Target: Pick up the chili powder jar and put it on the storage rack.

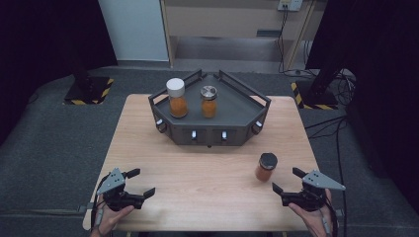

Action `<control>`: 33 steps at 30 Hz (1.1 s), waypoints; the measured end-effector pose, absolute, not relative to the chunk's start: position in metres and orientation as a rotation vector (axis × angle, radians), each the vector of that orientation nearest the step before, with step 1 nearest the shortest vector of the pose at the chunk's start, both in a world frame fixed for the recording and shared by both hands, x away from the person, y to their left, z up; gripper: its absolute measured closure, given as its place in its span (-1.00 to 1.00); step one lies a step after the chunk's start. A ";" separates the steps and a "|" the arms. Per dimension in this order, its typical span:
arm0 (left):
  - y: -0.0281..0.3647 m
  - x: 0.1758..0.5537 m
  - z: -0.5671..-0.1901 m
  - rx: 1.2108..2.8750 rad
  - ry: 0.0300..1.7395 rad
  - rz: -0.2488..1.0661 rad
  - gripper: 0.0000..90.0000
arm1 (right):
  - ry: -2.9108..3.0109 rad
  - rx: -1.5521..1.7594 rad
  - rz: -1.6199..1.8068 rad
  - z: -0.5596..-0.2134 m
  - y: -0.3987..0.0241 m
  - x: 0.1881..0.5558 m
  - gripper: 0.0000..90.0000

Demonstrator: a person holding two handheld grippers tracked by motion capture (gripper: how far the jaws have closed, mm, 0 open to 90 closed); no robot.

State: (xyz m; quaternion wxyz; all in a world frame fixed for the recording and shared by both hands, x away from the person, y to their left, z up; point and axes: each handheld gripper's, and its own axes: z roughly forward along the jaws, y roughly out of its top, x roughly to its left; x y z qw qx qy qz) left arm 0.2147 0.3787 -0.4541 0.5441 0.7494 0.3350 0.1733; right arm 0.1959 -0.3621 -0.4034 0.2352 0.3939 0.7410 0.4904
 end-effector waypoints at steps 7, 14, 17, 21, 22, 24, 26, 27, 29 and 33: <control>0.379 0.215 -0.454 1.778 0.796 0.411 -0.92 | 2.054 1.093 1.313 -0.394 -0.355 0.207 -0.89; 0.379 0.215 -0.454 1.778 0.796 0.411 -0.92 | 2.071 1.088 1.303 -0.387 -0.350 0.220 -0.88; 0.379 0.215 -0.454 1.779 0.796 0.412 -0.92 | 2.083 1.088 1.297 -0.384 -0.348 0.227 -0.87; 0.379 0.215 -0.454 1.778 0.797 0.411 -0.92 | 2.099 1.089 1.292 -0.383 -0.346 0.236 -0.86; 0.379 0.215 -0.454 1.779 0.797 0.411 -0.92 | 2.105 1.084 1.290 -0.382 -0.345 0.238 -0.85; 0.379 0.215 -0.454 1.778 0.797 0.411 -0.92 | 2.114 1.077 1.276 -0.382 -0.343 0.242 -0.84; 0.379 0.215 -0.454 1.779 0.797 0.412 -0.92 | 2.121 1.085 1.280 -0.382 -0.342 0.247 -0.83; 0.379 0.215 -0.454 1.779 0.796 0.412 -0.92 | 2.123 1.085 1.275 -0.383 -0.342 0.249 -0.83; 0.379 0.215 -0.454 1.779 0.796 0.411 -0.92 | 2.130 1.087 1.272 -0.384 -0.341 0.254 -0.82; 0.379 0.215 -0.454 1.779 0.797 0.411 -0.92 | 2.145 1.099 1.265 -0.386 -0.338 0.263 -0.81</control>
